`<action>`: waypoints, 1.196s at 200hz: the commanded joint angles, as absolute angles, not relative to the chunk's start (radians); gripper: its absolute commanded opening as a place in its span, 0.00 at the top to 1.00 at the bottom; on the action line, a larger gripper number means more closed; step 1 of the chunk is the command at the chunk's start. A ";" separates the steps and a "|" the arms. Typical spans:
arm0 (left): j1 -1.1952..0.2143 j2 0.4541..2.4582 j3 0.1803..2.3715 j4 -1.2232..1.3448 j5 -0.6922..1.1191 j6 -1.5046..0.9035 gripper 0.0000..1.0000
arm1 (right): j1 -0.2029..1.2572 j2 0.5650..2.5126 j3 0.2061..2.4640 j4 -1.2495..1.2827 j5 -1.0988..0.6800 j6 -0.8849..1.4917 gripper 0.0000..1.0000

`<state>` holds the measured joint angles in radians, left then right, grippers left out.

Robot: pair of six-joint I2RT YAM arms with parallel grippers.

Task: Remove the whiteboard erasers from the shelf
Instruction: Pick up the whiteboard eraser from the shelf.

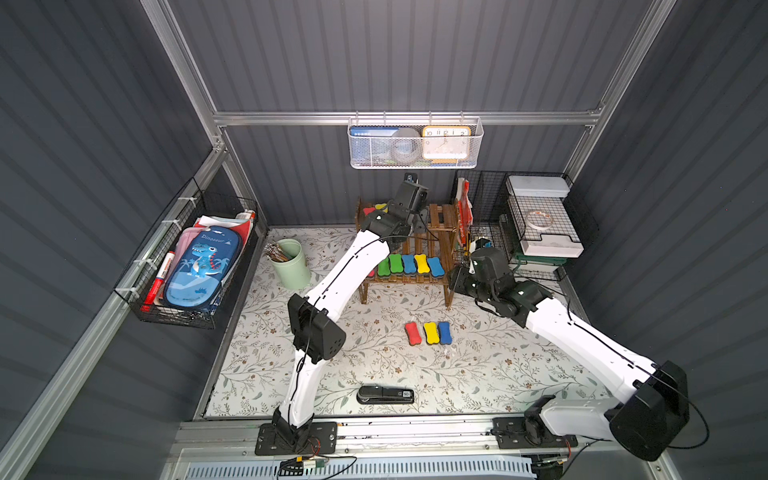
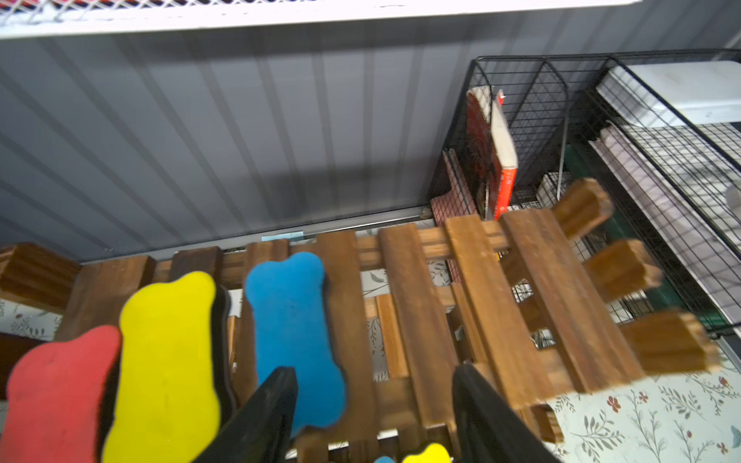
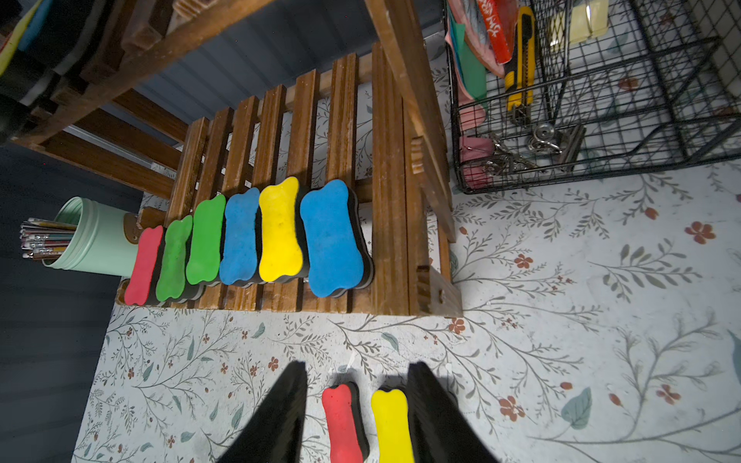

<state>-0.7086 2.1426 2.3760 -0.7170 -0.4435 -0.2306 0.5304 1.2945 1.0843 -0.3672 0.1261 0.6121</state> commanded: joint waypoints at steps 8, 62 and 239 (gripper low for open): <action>-0.707 2.106 2.363 -0.681 -0.517 -0.198 0.33 | 0.524 1.278 1.077 -0.374 0.118 0.614 0.55; -0.707 2.166 2.407 -0.702 -0.566 -0.211 0.33 | 0.522 1.267 1.078 -0.392 0.128 0.608 0.55; -0.706 2.271 2.526 -0.785 -0.617 -0.274 0.36 | 0.510 1.234 1.054 -0.405 0.131 0.609 0.55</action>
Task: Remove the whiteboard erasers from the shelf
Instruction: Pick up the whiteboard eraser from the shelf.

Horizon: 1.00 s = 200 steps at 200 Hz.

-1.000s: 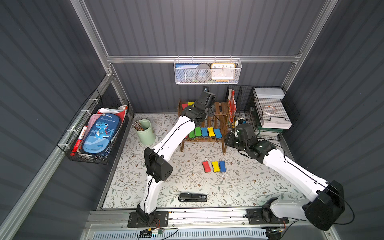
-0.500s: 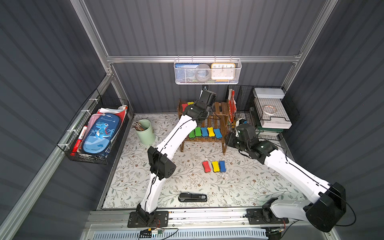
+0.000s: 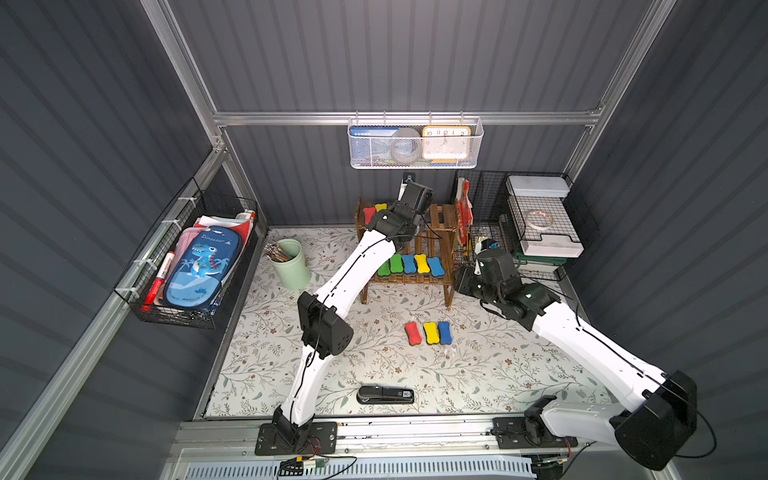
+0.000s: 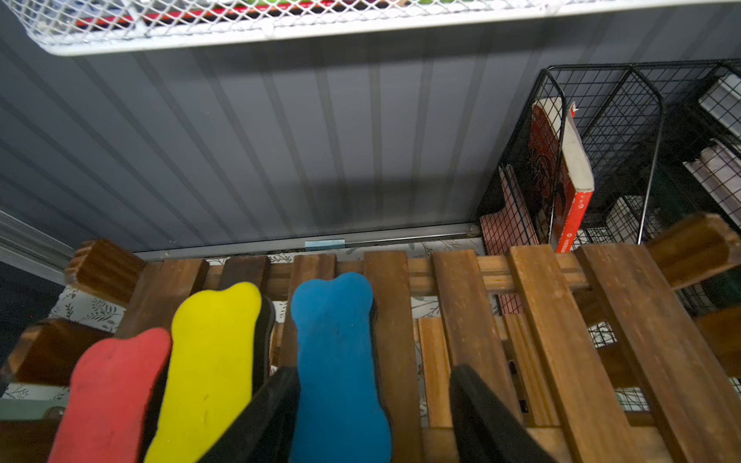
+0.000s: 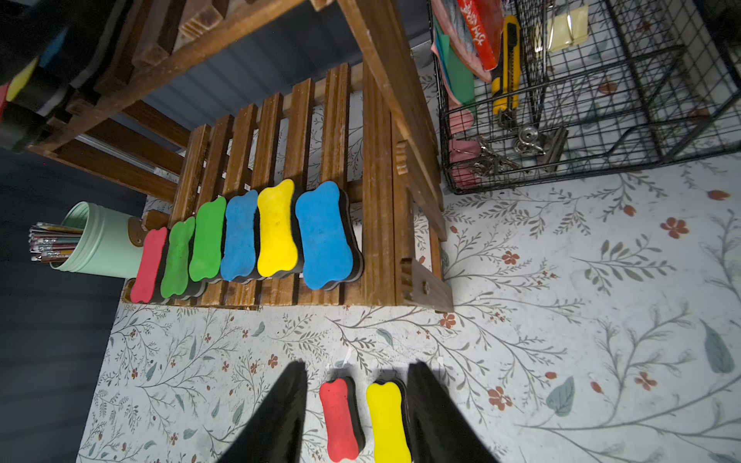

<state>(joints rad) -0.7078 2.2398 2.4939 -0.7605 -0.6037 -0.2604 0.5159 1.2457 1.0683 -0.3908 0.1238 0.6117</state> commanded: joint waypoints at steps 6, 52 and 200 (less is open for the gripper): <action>-0.706 2.274 2.526 -0.787 -0.615 -0.272 0.37 | 0.510 1.235 1.054 -0.405 0.131 0.608 0.55; -0.706 2.283 2.535 -0.819 -0.636 -0.276 0.39 | 0.508 1.228 1.045 -0.405 0.132 0.613 0.55; -0.706 2.292 2.550 -0.871 -0.637 -0.280 0.35 | 0.507 1.223 1.039 -0.403 0.132 0.623 0.55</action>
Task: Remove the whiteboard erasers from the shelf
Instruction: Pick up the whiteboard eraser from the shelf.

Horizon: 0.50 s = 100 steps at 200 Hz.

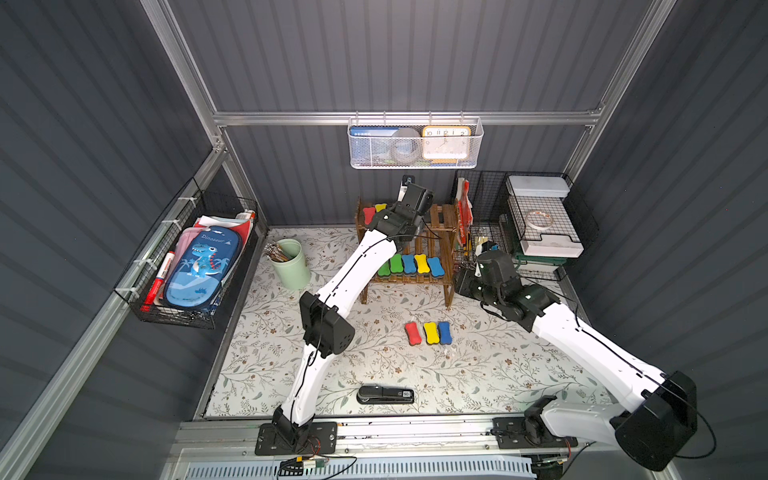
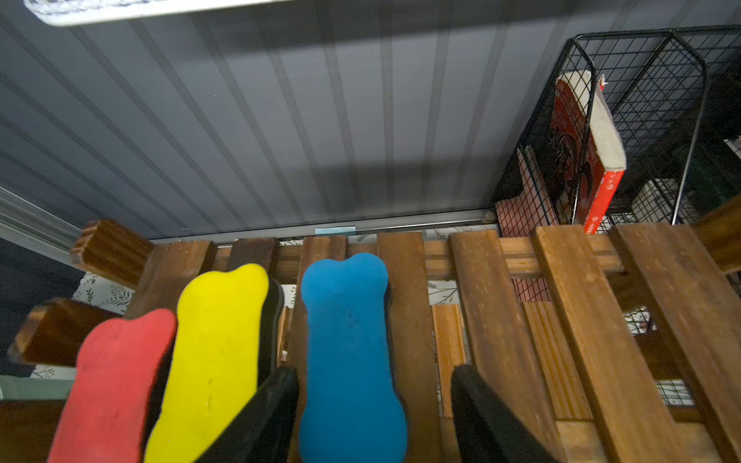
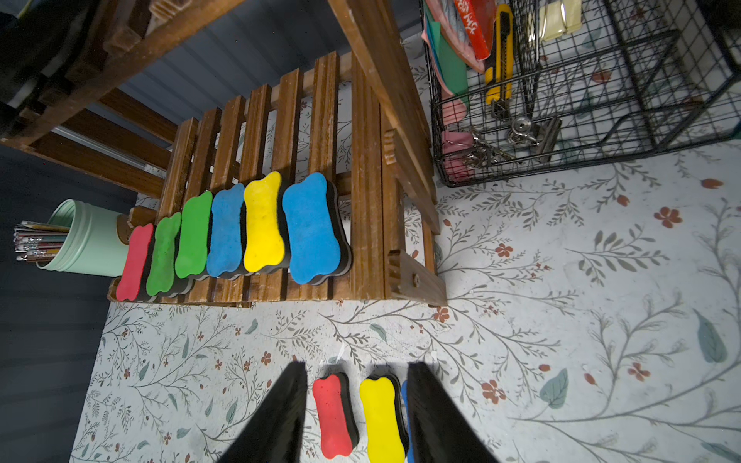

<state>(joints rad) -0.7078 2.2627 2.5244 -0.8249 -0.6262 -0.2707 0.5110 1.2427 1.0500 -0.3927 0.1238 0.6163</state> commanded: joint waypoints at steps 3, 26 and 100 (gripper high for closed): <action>-0.706 2.294 2.550 -0.873 -0.638 -0.280 0.35 | 0.507 1.224 1.039 -0.403 0.131 0.623 0.55; -0.706 2.296 2.542 -0.873 -0.629 -0.275 0.44 | 0.508 1.227 1.037 -0.405 0.129 0.624 0.55; -0.706 2.203 2.477 -0.797 -0.606 -0.267 0.57 | 0.507 1.218 1.035 -0.404 0.128 0.635 0.55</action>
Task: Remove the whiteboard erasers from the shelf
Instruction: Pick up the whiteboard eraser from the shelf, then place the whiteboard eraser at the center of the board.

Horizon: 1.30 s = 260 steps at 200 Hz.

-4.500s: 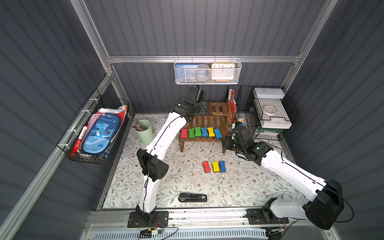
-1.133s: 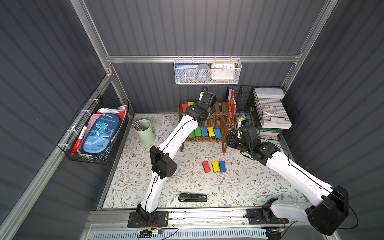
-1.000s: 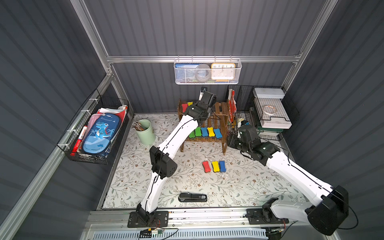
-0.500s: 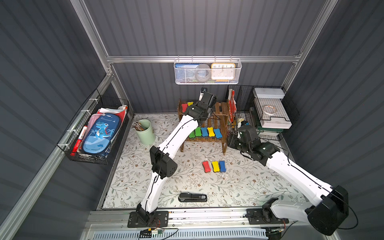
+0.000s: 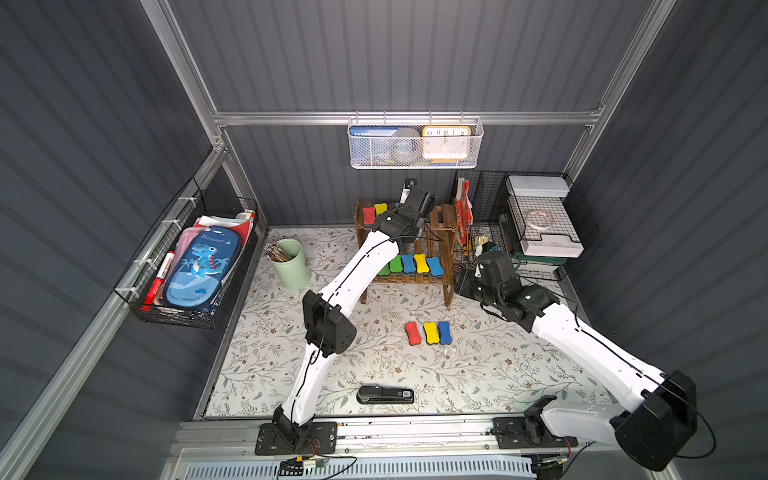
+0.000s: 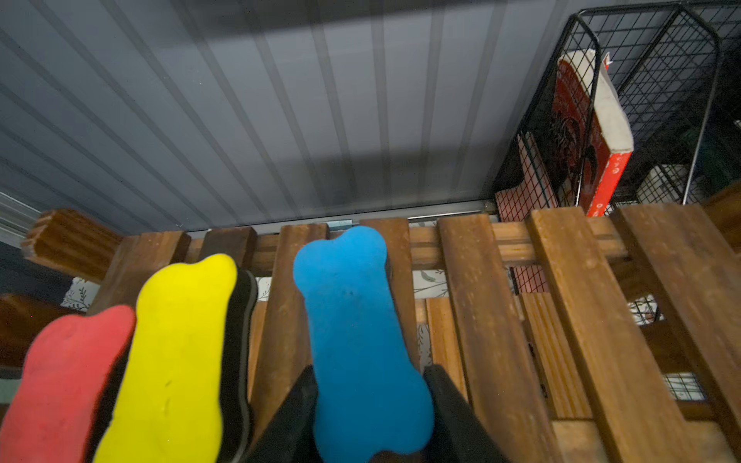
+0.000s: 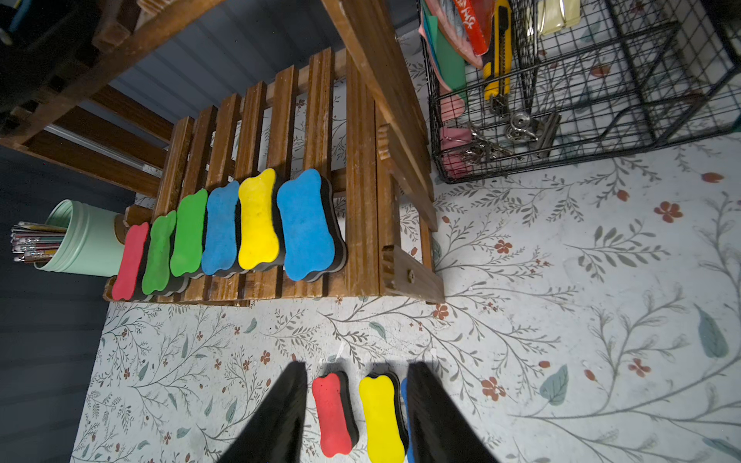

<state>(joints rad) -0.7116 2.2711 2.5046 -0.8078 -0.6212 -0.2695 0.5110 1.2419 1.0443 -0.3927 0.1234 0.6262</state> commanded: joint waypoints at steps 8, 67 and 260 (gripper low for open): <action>-0.706 2.185 2.475 -0.798 -0.595 -0.274 0.58 | 0.508 1.219 1.037 -0.405 0.129 0.635 0.55; -0.705 2.029 2.373 -0.855 -0.530 -0.328 0.59 | 0.507 1.219 1.038 -0.410 0.132 0.635 0.55; -0.877 1.501 1.023 -0.593 -0.314 -0.708 0.63 | 0.505 1.183 1.025 -0.397 0.110 0.631 0.55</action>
<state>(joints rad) -0.8726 1.4467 1.0634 -0.6926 -0.3889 -0.6415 0.5102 1.1805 1.0218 -0.3958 0.1043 0.6346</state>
